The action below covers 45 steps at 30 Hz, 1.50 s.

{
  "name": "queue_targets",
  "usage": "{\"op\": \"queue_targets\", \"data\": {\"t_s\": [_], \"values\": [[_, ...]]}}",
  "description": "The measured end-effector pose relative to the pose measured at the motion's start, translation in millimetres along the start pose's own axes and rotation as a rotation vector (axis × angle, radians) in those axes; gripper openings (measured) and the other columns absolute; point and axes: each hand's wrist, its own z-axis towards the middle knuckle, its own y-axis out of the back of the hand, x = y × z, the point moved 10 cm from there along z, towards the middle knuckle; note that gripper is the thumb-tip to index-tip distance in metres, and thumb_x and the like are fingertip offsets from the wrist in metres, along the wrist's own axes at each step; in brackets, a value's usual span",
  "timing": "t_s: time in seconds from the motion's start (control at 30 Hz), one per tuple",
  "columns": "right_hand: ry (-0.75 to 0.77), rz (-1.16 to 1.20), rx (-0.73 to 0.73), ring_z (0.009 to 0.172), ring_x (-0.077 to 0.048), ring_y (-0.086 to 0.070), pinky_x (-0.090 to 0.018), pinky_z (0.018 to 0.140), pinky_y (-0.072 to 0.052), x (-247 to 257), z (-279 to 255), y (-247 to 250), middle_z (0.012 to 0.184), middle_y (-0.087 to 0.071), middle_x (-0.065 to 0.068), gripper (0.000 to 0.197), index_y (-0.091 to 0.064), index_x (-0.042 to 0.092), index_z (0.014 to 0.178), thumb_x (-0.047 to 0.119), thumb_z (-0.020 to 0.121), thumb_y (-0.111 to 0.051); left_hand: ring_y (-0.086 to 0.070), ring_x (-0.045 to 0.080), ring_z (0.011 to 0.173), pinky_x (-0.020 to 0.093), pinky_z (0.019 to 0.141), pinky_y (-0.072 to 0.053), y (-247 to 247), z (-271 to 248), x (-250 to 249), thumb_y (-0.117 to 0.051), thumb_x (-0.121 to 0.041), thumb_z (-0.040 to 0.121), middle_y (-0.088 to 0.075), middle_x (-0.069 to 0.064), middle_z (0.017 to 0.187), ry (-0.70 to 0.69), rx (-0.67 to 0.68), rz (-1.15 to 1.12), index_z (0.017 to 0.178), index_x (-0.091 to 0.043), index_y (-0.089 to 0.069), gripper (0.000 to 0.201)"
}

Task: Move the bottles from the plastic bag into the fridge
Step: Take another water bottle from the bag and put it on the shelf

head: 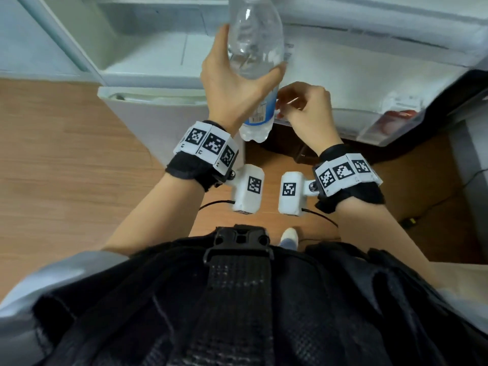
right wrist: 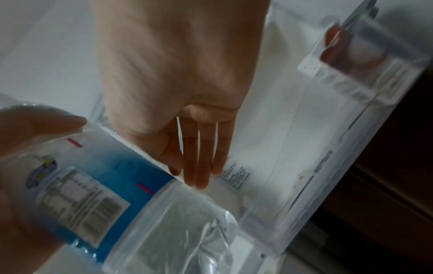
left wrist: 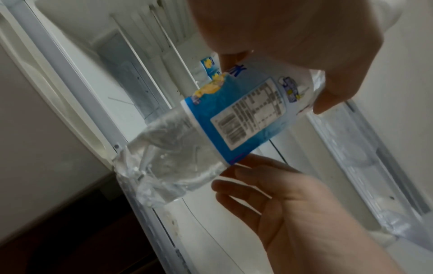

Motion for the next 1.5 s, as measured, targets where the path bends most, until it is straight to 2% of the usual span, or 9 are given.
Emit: {"op": "queue_targets", "data": {"t_s": [0.2,0.37,0.5,0.63,0.87,1.03,1.13,1.23,1.5], "values": [[0.072,0.065,0.079,0.081,-0.02,-0.068,-0.032,0.08,-0.056,75,19,-78,0.084,-0.068,0.001,0.025,-0.069,0.009,0.092,-0.005,0.078,-0.055,-0.066,0.013,0.083,0.031,0.079,-0.058,91,33,19,-0.078,-0.032,0.057,-0.068,-0.002,0.091,0.04,-0.038,-0.006,0.107,-0.001,-0.058,0.063],[0.114,0.109,0.115,0.071,-0.023,-0.069,-0.033,0.074,-0.057,112,62,-118,0.081,-0.069,-0.004,0.03,-0.069,0.012,0.088,-0.009,0.076,-0.051,-0.069,0.016,0.087,0.034,0.08,-0.059,133,74,27,-0.077,-0.033,0.055,-0.07,0.002,0.096,0.004,-0.073,-0.017,0.105,-0.004,-0.058,0.061],[0.158,0.12,0.112,0.07,-0.022,-0.069,-0.031,0.073,-0.056,132,109,-140,0.083,-0.069,-0.004,0.03,-0.068,0.009,0.091,-0.009,0.078,-0.048,-0.065,0.009,0.084,0.021,0.079,-0.055,150,117,37,-0.08,-0.027,0.059,-0.066,-0.004,0.092,-0.058,-0.082,-0.054,0.1,-0.009,-0.056,0.051],[0.158,0.138,0.091,0.07,-0.017,-0.068,-0.027,0.072,-0.056,145,159,-157,0.084,-0.069,-0.002,0.03,-0.067,0.009,0.093,-0.009,0.079,-0.047,-0.066,0.02,0.091,0.03,0.084,-0.057,158,165,45,-0.085,-0.026,0.06,-0.066,0.001,0.096,-0.083,-0.074,-0.039,0.101,-0.011,-0.054,0.054],[0.174,0.169,0.082,0.075,-0.01,-0.065,-0.012,0.063,-0.051,162,223,-179,0.087,-0.067,-0.005,0.035,-0.066,0.007,0.097,-0.014,0.076,-0.048,-0.065,0.011,0.093,0.02,0.083,-0.054,172,252,69,-0.085,-0.019,0.066,-0.066,0.006,0.102,-0.123,-0.082,-0.094,0.112,0.0,-0.052,0.059],[0.127,0.118,0.006,0.082,-0.016,-0.063,-0.027,0.078,-0.055,156,270,-181,0.096,-0.066,-0.003,0.036,-0.066,0.008,0.103,-0.01,0.075,-0.053,-0.064,0.009,0.09,0.022,0.083,-0.054,170,315,89,-0.086,-0.019,0.065,-0.064,0.005,0.098,-0.156,-0.065,-0.156,0.107,0.0,-0.052,0.057],[0.059,0.042,-0.064,0.096,-0.013,-0.058,-0.015,0.083,-0.048,147,301,-177,0.12,-0.063,-0.009,0.042,-0.059,0.006,0.121,-0.005,0.081,-0.054,-0.064,0.009,0.092,0.022,0.083,-0.054,160,352,96,-0.086,-0.014,0.066,-0.063,0.007,0.1,-0.187,-0.027,-0.191,0.107,0.0,-0.05,0.057],[-0.048,-0.03,-0.151,0.116,-0.018,-0.054,-0.016,0.092,-0.041,132,332,-172,0.135,-0.054,-0.01,0.049,-0.048,0.006,0.133,0.004,0.085,-0.057,-0.065,0.024,0.101,0.042,0.09,-0.056,149,390,105,-0.087,-0.018,0.065,-0.064,0.016,0.106,-0.208,0.017,-0.2,0.109,-0.001,-0.049,0.061],[-0.211,-0.205,-0.188,0.148,-0.024,-0.009,-0.025,0.116,-0.012,105,387,-179,0.159,-0.004,-0.013,0.077,-0.008,0.002,0.148,0.016,0.09,-0.057,-0.061,0.03,0.114,0.05,0.098,-0.05,131,457,116,-0.088,-0.046,0.058,-0.062,0.02,0.12,-0.26,0.064,-0.134,0.123,0.007,-0.047,0.093]]}}
